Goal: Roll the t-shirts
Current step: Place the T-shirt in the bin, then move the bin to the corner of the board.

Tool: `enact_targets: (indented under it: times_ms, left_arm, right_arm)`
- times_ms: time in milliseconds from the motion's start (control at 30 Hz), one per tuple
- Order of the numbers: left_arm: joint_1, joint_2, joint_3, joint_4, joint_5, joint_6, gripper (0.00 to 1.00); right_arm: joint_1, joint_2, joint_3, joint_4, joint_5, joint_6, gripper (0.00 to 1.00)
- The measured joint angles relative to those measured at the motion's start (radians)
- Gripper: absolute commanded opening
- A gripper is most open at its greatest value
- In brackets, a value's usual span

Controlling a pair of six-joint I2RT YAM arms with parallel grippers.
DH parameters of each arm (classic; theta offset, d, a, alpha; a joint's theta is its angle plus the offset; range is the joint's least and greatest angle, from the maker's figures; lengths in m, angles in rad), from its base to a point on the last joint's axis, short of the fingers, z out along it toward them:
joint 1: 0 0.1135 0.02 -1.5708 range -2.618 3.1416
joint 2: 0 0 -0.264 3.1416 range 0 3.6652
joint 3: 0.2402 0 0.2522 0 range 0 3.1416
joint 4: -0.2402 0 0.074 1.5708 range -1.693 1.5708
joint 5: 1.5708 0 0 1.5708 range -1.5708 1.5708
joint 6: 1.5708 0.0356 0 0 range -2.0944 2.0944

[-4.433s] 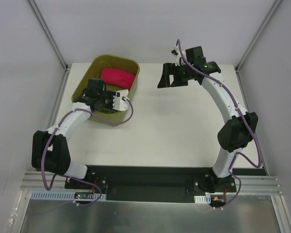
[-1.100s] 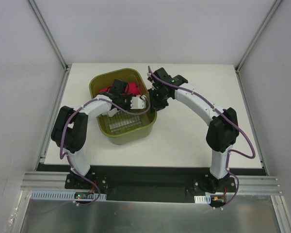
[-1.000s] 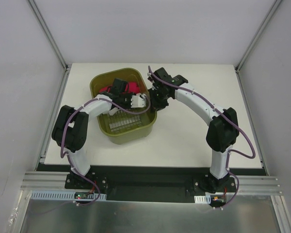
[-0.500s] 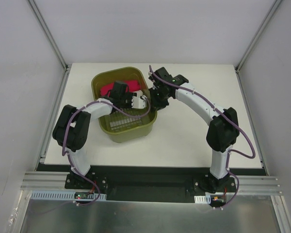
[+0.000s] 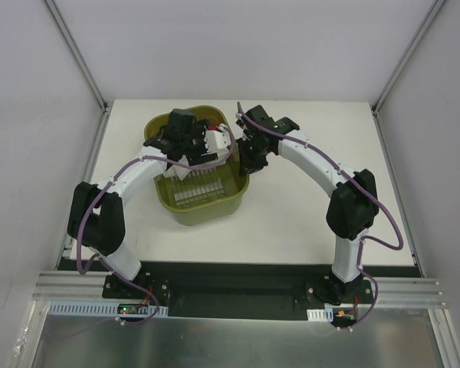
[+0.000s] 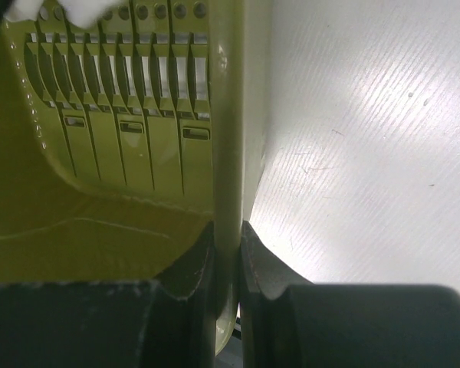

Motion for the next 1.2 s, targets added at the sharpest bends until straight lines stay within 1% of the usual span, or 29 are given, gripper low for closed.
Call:
enact_targets:
  times_ms: [100,200,267,300,333,367,433,467,533,733,967,1200]
  left_arm:
    - [0.011,-0.012,0.061,-0.042,0.014,-0.076,0.75]
    - [0.019,-0.043,0.069,-0.072,0.043,-0.098,0.74]
    - [0.025,-0.076,0.042,-0.099,0.063,-0.095,0.68]
    - [0.024,-0.089,0.026,-0.114,0.071,-0.094,0.63]
    - [0.024,-0.098,0.011,-0.131,0.085,-0.093,0.55]
    - [0.024,-0.101,0.002,-0.152,0.1,-0.096,0.4]
    - [0.024,-0.091,-0.003,-0.187,0.128,-0.112,0.21]
    - [0.024,-0.081,0.0,-0.204,0.143,-0.126,0.0]
    - [0.024,-0.047,0.019,-0.238,0.17,-0.156,0.0]
    - [0.038,0.111,0.115,-0.306,0.158,-0.209,0.0]
    - [0.073,0.206,0.143,-0.372,0.077,-0.203,0.0]
    - [0.09,0.275,0.2,-0.385,0.017,-0.176,0.0]
  right_arm:
    - [-0.005,0.002,0.0,0.001,-0.01,-0.003,0.01]
    - [-0.006,0.004,0.002,0.001,-0.014,-0.004,0.01]
    - [-0.006,0.008,0.007,0.0,-0.014,-0.004,0.01]
    - [-0.007,0.01,0.01,-0.001,-0.016,-0.005,0.01]
    - [-0.007,0.013,0.014,-0.001,-0.017,-0.005,0.01]
    - [-0.008,0.016,0.019,-0.002,-0.018,-0.005,0.01]
    - [-0.01,0.021,0.024,-0.002,-0.02,-0.006,0.01]
    - [-0.01,0.022,0.025,-0.002,-0.021,-0.007,0.01]
    - [-0.011,0.022,0.025,-0.002,-0.024,-0.007,0.01]
    - [-0.012,0.022,0.025,-0.001,-0.025,-0.008,0.01]
    - [-0.017,0.023,0.024,0.0,-0.033,-0.008,0.01]
    - [-0.022,0.024,0.024,0.004,-0.041,-0.01,0.01]
